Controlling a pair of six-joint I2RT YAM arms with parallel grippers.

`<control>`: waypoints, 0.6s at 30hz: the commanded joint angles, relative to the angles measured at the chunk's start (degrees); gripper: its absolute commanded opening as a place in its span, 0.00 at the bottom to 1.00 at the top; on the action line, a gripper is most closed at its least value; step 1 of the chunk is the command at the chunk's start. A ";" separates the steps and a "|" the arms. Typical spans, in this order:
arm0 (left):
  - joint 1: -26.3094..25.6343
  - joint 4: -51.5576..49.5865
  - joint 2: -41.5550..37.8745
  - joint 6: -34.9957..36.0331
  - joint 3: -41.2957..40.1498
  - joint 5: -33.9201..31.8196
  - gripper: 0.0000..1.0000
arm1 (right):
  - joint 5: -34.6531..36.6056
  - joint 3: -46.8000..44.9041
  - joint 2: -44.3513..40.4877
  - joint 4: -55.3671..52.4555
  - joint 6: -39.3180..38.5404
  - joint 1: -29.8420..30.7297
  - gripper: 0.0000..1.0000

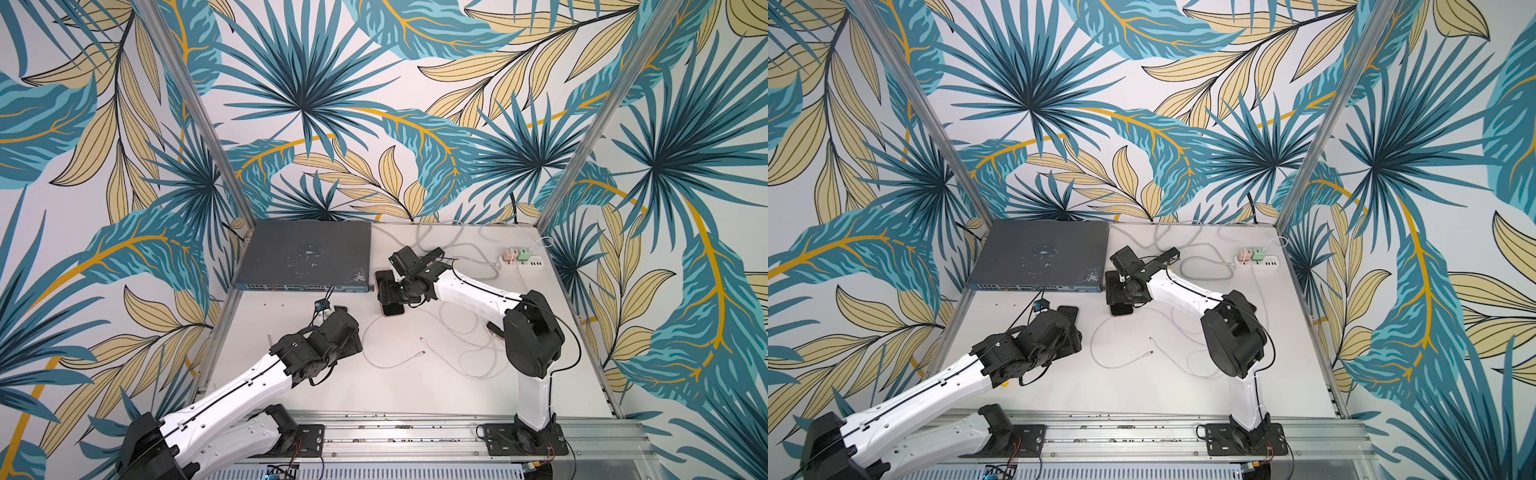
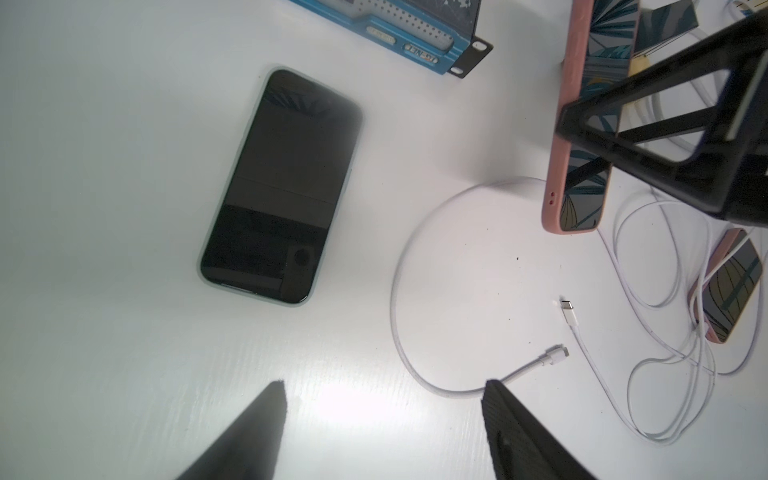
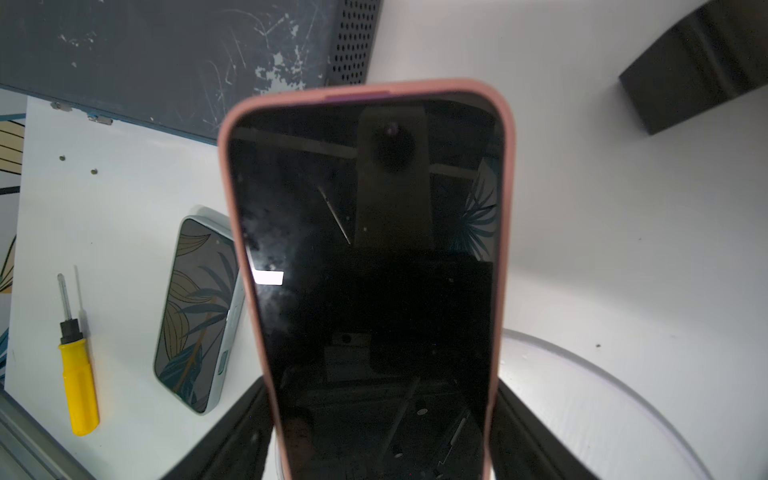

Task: Unplug the charging cable from the phone
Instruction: Place the phone at the center of the board.

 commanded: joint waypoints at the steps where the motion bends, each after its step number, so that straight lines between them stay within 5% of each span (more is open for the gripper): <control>1: 0.20 -0.70 0.12 -0.61 -0.97 -0.81 0.76 | -0.64 0.71 -1.27 2.05 1.20 0.92 0.57; 10: 0.20 2.25 3.01 -1.32 -2.20 -1.71 0.75 | -6.14 -3.41 -2.68 6.59 4.07 5.56 0.57; 18: 2.88 -3.19 -2.64 0.60 1.11 -3.65 0.75 | -12.32 -3.29 0.74 12.45 10.55 8.76 0.55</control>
